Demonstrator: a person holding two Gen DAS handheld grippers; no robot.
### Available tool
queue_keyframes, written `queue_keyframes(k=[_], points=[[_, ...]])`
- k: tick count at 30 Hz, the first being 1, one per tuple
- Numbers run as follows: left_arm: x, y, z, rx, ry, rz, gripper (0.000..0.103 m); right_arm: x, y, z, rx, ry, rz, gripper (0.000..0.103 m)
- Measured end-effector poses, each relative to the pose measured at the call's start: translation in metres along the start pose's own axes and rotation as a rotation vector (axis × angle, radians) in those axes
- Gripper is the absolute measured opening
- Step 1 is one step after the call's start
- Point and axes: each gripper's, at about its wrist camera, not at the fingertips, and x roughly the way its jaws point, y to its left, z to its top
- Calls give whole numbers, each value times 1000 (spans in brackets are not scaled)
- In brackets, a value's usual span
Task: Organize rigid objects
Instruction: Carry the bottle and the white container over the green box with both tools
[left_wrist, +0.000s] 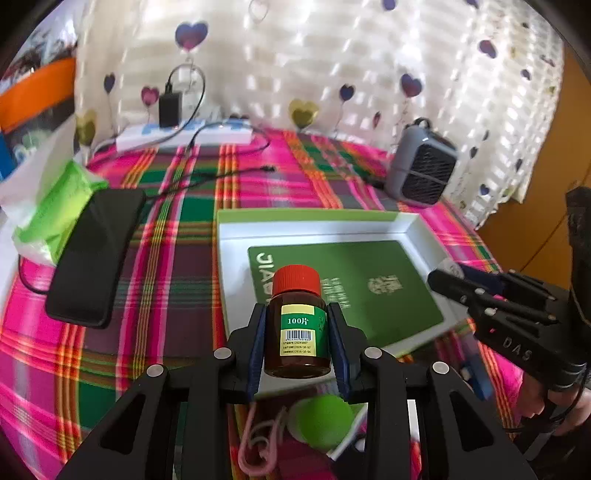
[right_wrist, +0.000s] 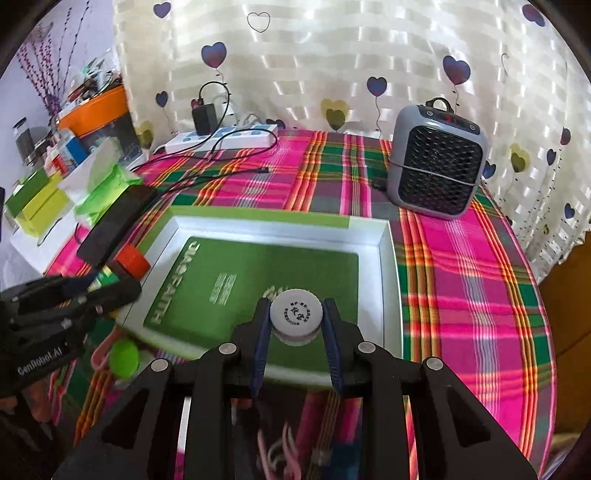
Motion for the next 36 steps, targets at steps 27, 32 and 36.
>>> queue_keyframes(k=[27,32,36], points=[[49,-6,24,56,44,38,31,78,-24,31,6,115,-40,29],[51,-10,23,71,46,58,31,79,-24,32,6,115,-45,29],[51,-9,23,74,44,65,31,80,-23,32,8,118,-49,29]])
